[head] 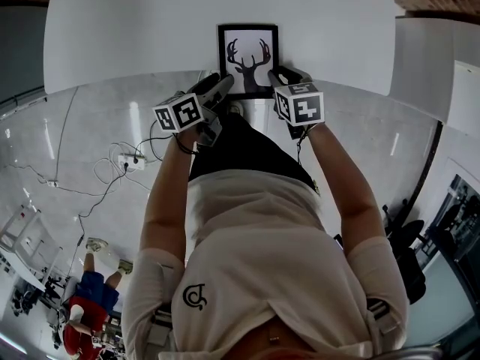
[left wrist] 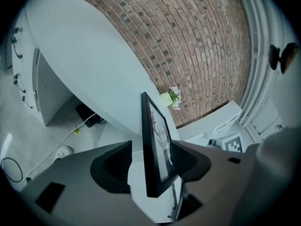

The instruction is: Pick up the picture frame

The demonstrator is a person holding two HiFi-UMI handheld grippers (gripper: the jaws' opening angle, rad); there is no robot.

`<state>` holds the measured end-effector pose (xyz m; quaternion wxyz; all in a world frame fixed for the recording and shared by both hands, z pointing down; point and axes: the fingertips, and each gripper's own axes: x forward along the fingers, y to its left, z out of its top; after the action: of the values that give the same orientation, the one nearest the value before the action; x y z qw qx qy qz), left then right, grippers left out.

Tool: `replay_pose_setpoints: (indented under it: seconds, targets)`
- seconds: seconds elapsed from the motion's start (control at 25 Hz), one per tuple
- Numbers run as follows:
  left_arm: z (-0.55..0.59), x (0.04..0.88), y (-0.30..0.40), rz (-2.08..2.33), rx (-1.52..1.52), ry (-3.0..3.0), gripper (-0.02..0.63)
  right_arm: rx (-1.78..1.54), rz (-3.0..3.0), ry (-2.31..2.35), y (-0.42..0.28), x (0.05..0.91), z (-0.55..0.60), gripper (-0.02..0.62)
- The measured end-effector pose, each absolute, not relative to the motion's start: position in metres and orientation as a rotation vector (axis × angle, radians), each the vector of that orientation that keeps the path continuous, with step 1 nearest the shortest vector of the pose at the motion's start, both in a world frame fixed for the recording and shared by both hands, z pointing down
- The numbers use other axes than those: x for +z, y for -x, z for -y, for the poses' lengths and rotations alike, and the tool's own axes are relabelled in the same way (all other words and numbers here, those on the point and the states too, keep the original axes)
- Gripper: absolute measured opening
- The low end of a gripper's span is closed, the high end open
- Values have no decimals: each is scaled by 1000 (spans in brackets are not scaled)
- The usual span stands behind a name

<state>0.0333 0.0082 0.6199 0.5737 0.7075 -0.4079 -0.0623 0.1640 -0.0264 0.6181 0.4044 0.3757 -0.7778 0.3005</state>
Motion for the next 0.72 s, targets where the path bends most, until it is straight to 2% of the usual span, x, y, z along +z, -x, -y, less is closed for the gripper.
replay_pose_setpoints:
  seconds: [0.56, 0.72]
  targets:
    - [-10, 614, -91, 461, -379, -1532, 198, 732, 1992, -986, -165, 615, 28, 109]
    - [-5, 622, -96, 436, -334, -1595, 58, 728, 1995, -1006, -165, 616, 28, 107]
